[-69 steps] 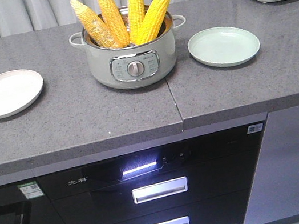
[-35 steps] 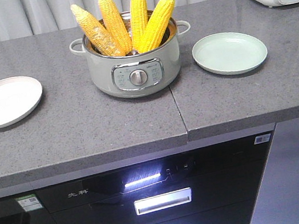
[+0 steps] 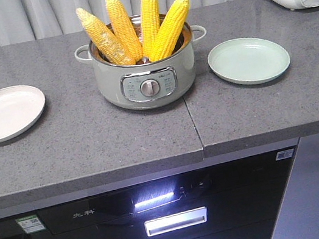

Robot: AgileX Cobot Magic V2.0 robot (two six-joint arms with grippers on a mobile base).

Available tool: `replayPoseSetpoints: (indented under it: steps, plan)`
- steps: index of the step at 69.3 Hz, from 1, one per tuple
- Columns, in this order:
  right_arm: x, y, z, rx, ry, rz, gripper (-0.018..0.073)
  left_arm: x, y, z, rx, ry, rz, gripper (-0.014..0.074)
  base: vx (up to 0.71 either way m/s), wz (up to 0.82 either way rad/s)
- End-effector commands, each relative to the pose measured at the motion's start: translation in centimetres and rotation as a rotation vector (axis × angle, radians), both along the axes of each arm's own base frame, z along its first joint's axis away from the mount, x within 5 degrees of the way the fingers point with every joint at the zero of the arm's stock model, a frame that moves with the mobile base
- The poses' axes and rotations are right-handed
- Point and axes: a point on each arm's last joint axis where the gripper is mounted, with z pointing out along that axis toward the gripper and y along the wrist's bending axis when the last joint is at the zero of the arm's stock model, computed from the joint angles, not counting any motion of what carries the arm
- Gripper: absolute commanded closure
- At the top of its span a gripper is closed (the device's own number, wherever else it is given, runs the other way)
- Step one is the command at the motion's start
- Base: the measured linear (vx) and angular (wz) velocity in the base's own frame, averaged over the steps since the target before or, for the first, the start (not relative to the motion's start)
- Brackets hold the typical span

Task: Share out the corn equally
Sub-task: 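Drive closer and align the base in front of the corn pot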

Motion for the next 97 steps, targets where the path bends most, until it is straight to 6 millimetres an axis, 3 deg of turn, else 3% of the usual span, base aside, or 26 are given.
replayPoseSetpoints:
  steps: [1,97]
  plan:
    - [0.08,0.02,0.54,-0.012,-0.072,0.001,0.0567,0.0,-0.07,0.75,-0.013,-0.094,-0.008,0.0605,0.04,0.01]
    - [0.08,0.02,0.51,-0.012,-0.069,0.0,0.0567,0.0,-0.07,0.75,-0.013,-0.094,-0.008,0.0605,0.05,0.01]
